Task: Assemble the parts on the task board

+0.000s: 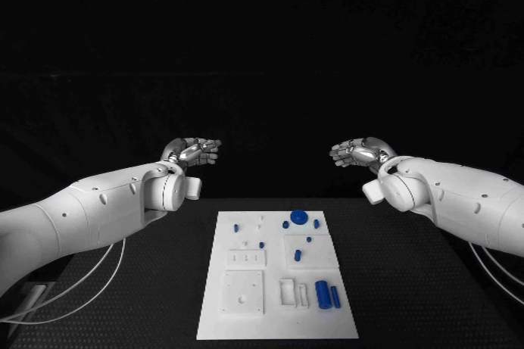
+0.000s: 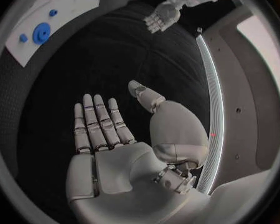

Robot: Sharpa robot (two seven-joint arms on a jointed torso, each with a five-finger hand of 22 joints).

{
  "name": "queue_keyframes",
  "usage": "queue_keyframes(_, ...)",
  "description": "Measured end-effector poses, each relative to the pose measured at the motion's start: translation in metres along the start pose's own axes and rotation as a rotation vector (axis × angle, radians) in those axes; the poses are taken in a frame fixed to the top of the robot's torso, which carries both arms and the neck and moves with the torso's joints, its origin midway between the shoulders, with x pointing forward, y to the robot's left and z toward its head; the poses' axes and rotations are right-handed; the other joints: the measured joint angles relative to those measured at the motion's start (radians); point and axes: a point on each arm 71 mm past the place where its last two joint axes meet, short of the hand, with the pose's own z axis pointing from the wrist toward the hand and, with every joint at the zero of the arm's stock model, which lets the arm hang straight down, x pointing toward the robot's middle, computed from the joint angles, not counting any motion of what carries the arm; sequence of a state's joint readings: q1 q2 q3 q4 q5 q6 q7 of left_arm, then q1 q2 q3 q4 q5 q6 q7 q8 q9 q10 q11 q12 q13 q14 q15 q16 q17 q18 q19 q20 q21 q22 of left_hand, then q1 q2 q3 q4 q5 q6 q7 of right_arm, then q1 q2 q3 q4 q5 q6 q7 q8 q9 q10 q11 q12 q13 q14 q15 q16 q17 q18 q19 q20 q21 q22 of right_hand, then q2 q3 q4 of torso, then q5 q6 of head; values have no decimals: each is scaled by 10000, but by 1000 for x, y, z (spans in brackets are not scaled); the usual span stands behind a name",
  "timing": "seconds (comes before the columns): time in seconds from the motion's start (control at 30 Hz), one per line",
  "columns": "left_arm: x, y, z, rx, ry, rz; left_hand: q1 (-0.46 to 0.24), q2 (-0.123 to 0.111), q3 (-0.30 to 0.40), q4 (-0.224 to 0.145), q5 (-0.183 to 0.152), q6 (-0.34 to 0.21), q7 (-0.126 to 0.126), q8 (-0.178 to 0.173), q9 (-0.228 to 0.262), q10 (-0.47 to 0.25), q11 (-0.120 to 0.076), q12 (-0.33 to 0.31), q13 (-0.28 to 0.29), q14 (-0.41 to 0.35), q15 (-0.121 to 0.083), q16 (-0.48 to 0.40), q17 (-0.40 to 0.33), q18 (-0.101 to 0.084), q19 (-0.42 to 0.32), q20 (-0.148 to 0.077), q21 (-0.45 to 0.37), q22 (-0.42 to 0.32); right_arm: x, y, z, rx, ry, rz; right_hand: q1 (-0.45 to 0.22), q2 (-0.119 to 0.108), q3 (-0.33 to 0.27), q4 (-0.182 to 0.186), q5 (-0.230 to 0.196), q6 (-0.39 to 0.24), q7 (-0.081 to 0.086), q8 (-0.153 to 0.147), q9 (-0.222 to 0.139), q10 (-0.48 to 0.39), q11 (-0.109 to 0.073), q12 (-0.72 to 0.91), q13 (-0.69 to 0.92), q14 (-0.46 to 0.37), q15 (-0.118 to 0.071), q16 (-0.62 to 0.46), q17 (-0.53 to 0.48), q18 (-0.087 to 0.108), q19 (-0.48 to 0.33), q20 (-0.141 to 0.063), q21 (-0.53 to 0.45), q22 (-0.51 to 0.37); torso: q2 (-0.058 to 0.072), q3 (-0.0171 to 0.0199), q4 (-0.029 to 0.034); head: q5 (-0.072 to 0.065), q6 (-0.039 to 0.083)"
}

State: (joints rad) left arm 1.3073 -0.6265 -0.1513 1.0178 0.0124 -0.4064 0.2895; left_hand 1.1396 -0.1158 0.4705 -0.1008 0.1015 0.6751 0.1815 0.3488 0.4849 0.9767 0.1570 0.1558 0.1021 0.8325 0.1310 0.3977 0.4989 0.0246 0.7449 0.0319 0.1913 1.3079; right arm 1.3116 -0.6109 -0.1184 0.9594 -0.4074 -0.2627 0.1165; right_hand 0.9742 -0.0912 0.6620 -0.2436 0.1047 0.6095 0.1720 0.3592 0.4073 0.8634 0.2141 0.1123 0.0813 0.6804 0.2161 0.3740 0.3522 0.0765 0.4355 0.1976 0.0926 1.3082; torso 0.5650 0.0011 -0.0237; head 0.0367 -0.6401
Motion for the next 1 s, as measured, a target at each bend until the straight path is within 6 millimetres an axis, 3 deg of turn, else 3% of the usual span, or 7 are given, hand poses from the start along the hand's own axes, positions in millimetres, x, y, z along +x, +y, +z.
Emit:
queue_keyframes(0.1, 1, -1, -5, 33, 251, 20, 182, 182, 44, -335, 97, 604, 69, 195, 25, 726, -114, 272, 72, 657, -169, 296, 205, 155, 517, -158, 320, -1, 2, 4, -1, -488, 172, -1641, 297, -59, 115, -115, 77, 455, 69, 174, 32, 549, -123, 144, 44, 532, -157, 232, 134, 175, 542, -35, 64, -3, 55, -5, 11, 17, 4)
queue_keyframes(0.3, 8, -4, -15, 130, 804, 59, 387, 387, 368, -969, 153, 1302, -93, 201, -32, 1550, -351, 375, 73, 1286, -379, 398, 489, 168, 923, -394, 725, -2, 21, 16, -2, -1452, 725, -4177, 711, -176, 282, -282, 77, 1357, 195, 406, 50, 1580, -418, 331, 112, 1632, -598, 666, 469, 592, 1740, -86, 151, -162, 226, -8, 62, 4, 35)
queue_keyframes(0.47, 19, -5, -30, 179, 1441, -1, 435, 434, 592, -1249, 153, 1520, -175, 201, -66, 1866, -465, 447, 103, 1558, -472, 475, 656, 150, 1082, -478, 913, -2, 34, 23, -3, -2073, 1086, -5832, 834, -206, 351, -351, 77, 1942, 126, 465, 43, 2211, -604, 338, 112, 2622, -1023, 989, 865, 1094, 2855, -116, 232, -308, 408, 7, 152, -58, 144)
queue_keyframes(0.6, 24, -7, -42, 215, 1843, -77, 434, 434, 623, -1280, 153, 1555, -140, 180, -92, 1866, -465, 411, 100, 1628, -471, 475, 707, 141, 1100, -496, 987, -2, 51, 29, -6, -2624, 1454, -6869, 904, -278, 351, -351, 77, 2224, 34, 465, 0, 2561, -717, 248, 89, 3456, -1377, 1262, 1237, 1326, 3766, -159, 430, -358, 575, 19, 224, -88, 212)
queue_keyframes(0.63, 25, -7, -45, 234, 1932, -83, 429, 429, 645, -1302, 153, 1554, -140, 140, -109, 1866, -465, 362, 90, 1648, -488, 475, 726, 138, 1117, -513, 1028, -3, 55, 31, -6, -2754, 1537, -7105, 938, -312, 351, -351, 77, 2316, 28, 465, -12, 2642, -758, 230, 72, 3741, -1488, 1369, 1366, 1360, 4077, -188, 507, -358, 612, 24, 240, -95, 228)
queue_keyframes(0.7, 30, -9, -49, 294, 2130, -72, 400, 401, 629, -1319, 153, 1555, -140, 110, -111, 1866, -465, 336, 74, 1665, -503, 475, 746, 137, 1118, -514, 1066, -3, 62, 34, -8, -3015, 1678, -7587, 1083, -457, 351, -351, -4, 2589, -19, 369, -70, 2991, -908, 24, -2, 5093, -1900, 1930, 2074, 1744, 5587, -494, 989, -301, 706, 25, 278, -128, 277)
queue_keyframes(1.0, 41, -12, -65, 539, 2965, 129, 234, 235, 618, -1330, 153, 1481, -68, -9, -168, 1772, -373, 143, 10, 1640, -478, 308, 794, 133, 1078, -475, 1066, -4, 95, 44, -15, -4137, 2240, -9676, 1373, -747, 480, -310, -313, 2744, -116, 140, -165, 3181, -1054, -322, -80, 6601, -2214, 3564, 3358, 1640, 7587, -1251, 2115, 0, 1104, 0, 471, -290, 436)
